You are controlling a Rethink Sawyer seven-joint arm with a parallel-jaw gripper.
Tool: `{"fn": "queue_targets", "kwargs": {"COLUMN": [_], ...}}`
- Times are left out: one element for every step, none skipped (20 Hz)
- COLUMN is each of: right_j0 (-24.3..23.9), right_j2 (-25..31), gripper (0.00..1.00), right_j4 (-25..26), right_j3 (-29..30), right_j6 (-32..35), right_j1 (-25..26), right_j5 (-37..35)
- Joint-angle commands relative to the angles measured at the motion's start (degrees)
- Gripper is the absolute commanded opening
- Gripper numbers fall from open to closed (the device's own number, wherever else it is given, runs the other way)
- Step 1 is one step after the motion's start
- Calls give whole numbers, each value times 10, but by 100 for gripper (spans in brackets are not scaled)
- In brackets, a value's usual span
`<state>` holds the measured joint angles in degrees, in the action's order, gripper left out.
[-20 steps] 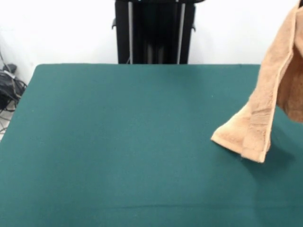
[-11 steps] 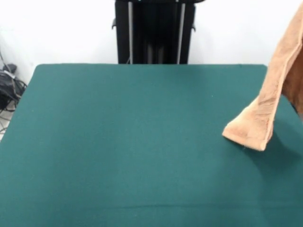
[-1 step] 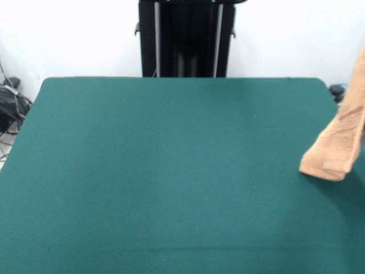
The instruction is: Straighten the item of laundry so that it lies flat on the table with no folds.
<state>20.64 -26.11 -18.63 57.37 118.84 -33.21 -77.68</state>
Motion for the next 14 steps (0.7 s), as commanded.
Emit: {"fn": "queue_targets", "kwargs": {"right_j0": [26, 31, 33, 35, 37, 39, 40, 42, 44, 45, 46, 48, 49, 49], "right_j2": [-2, -2, -1, 0, 2, 3, 4, 6, 7, 7, 8, 9, 10, 10], "gripper": [0, 0, 0, 0, 0, 0, 0, 0, 0, 0, 0, 0, 0, 0], "right_j4": [1, -1, -2, -3, -4, -6, -7, -9, -9, -10, -10, -11, -13, -12], "right_j3": [-41, -51, -57, -66, -68, -79, -84, -95, -95, -98, -102, -112, -125, -114], "right_j6": [244, 255, 262, 270, 276, 283, 290, 298, 303, 308, 313, 321, 329, 329], "right_j1": [48, 56, 60, 66, 68, 74, 77, 84, 84, 86, 87, 93, 101, 93], "right_j5": [-64, -67, -68, -71, -71, -76, -78, -82, -81, -82, -83, -88, -92, -89]}}
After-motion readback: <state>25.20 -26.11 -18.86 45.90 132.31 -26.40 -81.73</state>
